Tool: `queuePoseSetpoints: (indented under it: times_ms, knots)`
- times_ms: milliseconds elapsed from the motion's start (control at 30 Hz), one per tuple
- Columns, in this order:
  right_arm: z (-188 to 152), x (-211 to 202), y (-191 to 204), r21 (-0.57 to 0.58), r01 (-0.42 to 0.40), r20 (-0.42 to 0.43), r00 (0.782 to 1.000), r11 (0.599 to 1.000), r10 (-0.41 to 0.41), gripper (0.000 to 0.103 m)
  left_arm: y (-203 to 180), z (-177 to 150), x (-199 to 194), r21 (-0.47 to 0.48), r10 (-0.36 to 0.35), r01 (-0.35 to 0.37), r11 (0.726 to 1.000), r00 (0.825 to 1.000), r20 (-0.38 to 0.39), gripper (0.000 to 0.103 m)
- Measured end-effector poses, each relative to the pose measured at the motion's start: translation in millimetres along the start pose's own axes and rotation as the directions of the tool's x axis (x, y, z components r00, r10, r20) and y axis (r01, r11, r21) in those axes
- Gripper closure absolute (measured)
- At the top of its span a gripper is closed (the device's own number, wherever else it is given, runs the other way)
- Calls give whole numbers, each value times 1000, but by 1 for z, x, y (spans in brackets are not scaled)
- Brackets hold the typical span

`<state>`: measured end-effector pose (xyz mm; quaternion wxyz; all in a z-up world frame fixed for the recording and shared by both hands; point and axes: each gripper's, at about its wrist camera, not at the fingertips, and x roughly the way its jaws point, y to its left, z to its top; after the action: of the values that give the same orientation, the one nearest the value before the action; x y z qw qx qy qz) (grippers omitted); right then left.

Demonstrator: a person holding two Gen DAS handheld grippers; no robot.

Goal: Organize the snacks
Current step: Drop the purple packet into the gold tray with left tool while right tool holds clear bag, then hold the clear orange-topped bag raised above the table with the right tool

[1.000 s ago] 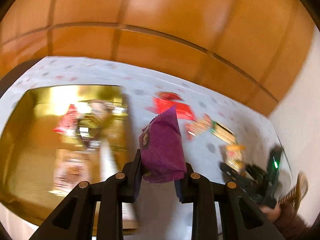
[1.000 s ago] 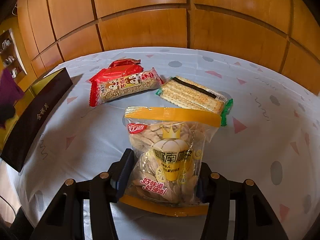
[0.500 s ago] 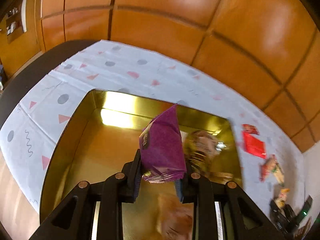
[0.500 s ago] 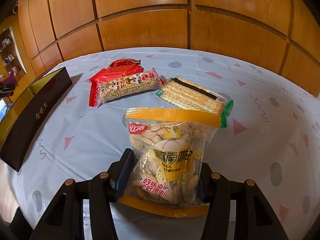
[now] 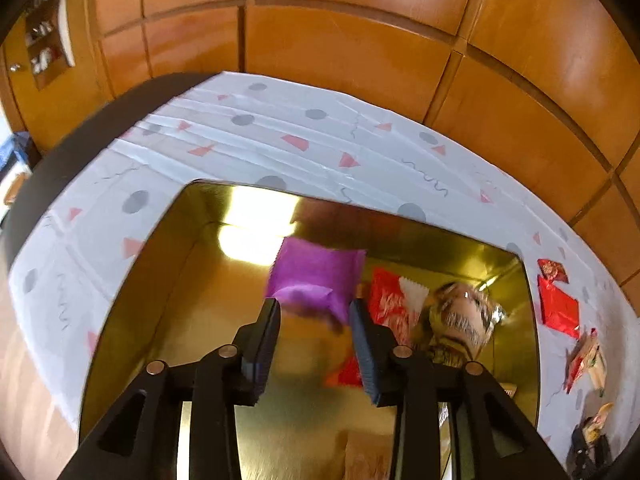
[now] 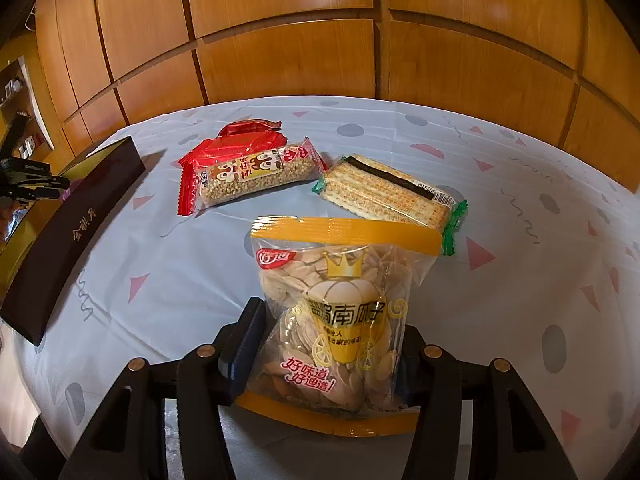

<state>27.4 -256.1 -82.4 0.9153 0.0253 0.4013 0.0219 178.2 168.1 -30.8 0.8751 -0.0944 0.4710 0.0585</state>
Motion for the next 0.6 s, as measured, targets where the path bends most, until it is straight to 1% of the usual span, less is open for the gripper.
queuePoseSetpoints:
  times_ms: [67,167,233,367,600]
  knots:
    - [0,0,0,1,-1,0,1000,1000,1,45,-2,-10,-12,-3,-11,11,1000,1000,25,67]
    - [0,0,0,-1,-1,0,1000,1000,1,45,-8,-27,-32,11,17,-17,1000,998,58,67]
    - [0,0,0,-1,-1,0,1000,1000,1,45,-9,-35,-41,7,20,-21,1000,997,75,67]
    - [0,-1,0,-1,-1,0,1000,1000,1,45,-12,-51,-54,-10,10,-9,1000,997,81,67]
    - [1,-1,0,-1,-1,0,1000,1000,1,45,-26,-81,-67,31,3,-5,999,997,78,67]
